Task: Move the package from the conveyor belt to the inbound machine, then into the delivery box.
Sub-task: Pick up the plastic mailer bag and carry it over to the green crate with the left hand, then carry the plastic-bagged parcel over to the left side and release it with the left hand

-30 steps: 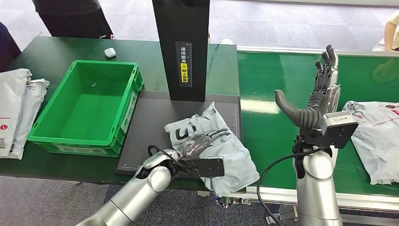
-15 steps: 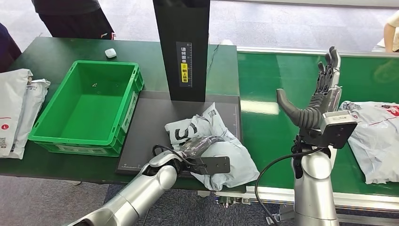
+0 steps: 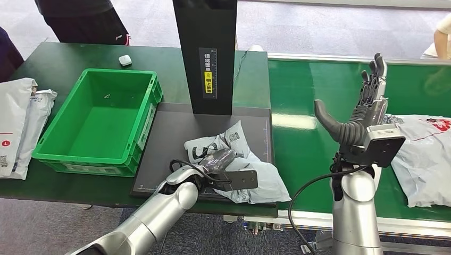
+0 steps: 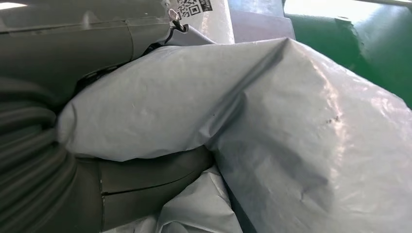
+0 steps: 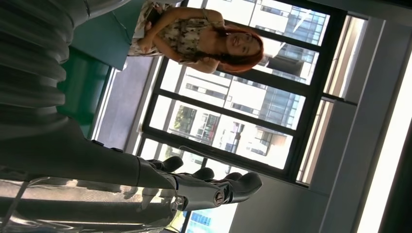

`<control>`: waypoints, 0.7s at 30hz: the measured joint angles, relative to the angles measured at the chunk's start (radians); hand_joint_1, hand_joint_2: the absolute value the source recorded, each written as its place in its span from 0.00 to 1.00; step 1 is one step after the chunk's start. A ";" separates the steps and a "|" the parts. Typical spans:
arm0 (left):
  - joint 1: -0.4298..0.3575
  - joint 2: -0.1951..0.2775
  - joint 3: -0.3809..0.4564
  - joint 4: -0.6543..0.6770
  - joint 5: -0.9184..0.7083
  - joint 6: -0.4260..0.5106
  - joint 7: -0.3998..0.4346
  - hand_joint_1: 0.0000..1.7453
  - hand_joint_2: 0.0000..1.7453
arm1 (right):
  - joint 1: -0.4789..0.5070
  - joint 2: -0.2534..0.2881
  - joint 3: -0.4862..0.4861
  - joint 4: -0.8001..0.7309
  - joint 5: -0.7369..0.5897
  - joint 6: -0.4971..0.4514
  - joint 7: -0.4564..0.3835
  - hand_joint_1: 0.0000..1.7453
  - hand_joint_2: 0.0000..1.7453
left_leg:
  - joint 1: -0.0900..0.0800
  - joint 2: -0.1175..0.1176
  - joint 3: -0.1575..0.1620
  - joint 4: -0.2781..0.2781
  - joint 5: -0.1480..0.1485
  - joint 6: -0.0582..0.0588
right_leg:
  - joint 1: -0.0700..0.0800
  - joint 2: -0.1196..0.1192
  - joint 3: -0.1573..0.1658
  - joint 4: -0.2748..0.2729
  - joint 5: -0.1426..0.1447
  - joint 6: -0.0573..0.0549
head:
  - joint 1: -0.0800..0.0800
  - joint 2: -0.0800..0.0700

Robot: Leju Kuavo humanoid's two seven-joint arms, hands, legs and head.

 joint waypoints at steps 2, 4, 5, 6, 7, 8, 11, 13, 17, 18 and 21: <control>0.000 0.000 0.002 0.000 -0.001 0.001 0.000 1.00 1.00 | 0.000 0.000 -0.001 0.000 0.000 0.000 0.000 0.00 1.00 | 0.000 0.000 0.000 0.000 0.000 0.000 | 0.000 0.000 0.000 0.000 0.000 0.000 | 0.000 0.000; 0.001 0.000 0.004 -0.001 -0.005 0.013 -0.007 1.00 1.00 | 0.000 0.000 -0.002 0.000 0.000 0.000 0.000 0.00 1.00 | 0.000 0.000 0.000 0.000 0.000 0.000 | 0.000 0.000 0.000 0.000 0.000 0.000 | 0.000 0.000; 0.003 0.000 0.006 -0.003 -0.010 0.033 -0.014 1.00 1.00 | 0.001 0.000 -0.002 0.000 0.000 0.000 0.000 0.00 1.00 | 0.000 0.000 0.000 0.000 0.000 0.000 | 0.000 0.000 0.000 0.000 0.000 0.000 | 0.000 0.000; 0.007 0.001 0.010 -0.009 -0.018 0.064 -0.026 1.00 1.00 | 0.002 0.000 -0.004 0.000 -0.001 0.000 0.000 0.00 1.00 | 0.000 0.000 0.000 0.000 0.000 0.000 | 0.000 0.000 0.000 0.000 0.000 0.000 | 0.000 0.000; 0.015 0.002 0.016 -0.019 -0.029 0.111 -0.041 1.00 1.00 | 0.005 0.000 -0.006 -0.002 -0.002 0.001 -0.001 0.00 1.00 | 0.000 0.000 0.000 0.000 0.000 0.000 | 0.000 0.000 -0.001 0.000 0.000 0.000 | 0.000 0.000; 0.025 0.005 0.023 -0.037 -0.042 0.166 -0.058 1.00 1.00 | 0.012 0.000 -0.010 -0.007 -0.004 0.003 -0.002 0.00 1.00 | 0.000 0.000 0.000 0.000 0.000 0.000 | 0.000 0.000 -0.001 0.000 0.000 0.000 | 0.000 0.000; 0.067 0.031 0.066 -0.169 -0.089 0.331 -0.123 1.00 1.00 | 0.054 0.000 -0.032 -0.044 -0.013 0.022 -0.011 0.00 1.00 | 0.000 0.000 -0.003 0.000 0.000 0.000 | 0.000 0.000 -0.004 0.000 0.000 0.000 | 0.000 0.000; 0.091 0.051 0.105 -0.301 -0.128 0.437 -0.172 1.00 1.00 | 0.079 0.000 -0.052 -0.072 -0.017 0.035 -0.015 0.00 1.00 | 0.000 0.000 -0.004 0.000 0.000 0.000 | 0.000 0.000 -0.005 0.000 0.000 0.000 | 0.000 0.000; 0.114 0.083 0.179 -0.520 -0.191 0.653 -0.238 1.00 1.00 | 0.112 0.000 -0.082 -0.106 -0.027 0.041 -0.016 0.00 1.00 | 0.000 0.001 -0.005 0.000 -0.001 -0.001 | 0.000 0.001 -0.006 0.000 -0.001 -0.001 | 0.000 0.000; 0.115 0.088 0.189 -0.543 -0.197 0.678 -0.242 1.00 1.00 | 0.115 0.000 -0.085 -0.109 -0.029 0.041 -0.016 0.00 1.00 | 0.000 0.001 -0.005 0.000 -0.001 -0.001 | 0.000 0.001 -0.006 0.000 -0.001 -0.001 | 0.000 0.000; 0.115 0.091 0.194 -0.555 -0.199 0.690 -0.244 1.00 1.00 | 0.118 0.000 -0.086 -0.111 -0.031 0.041 -0.016 0.00 1.00 | 0.000 0.001 -0.005 0.000 -0.001 -0.001 | 0.000 0.001 -0.006 0.000 -0.001 -0.001 | 0.000 0.000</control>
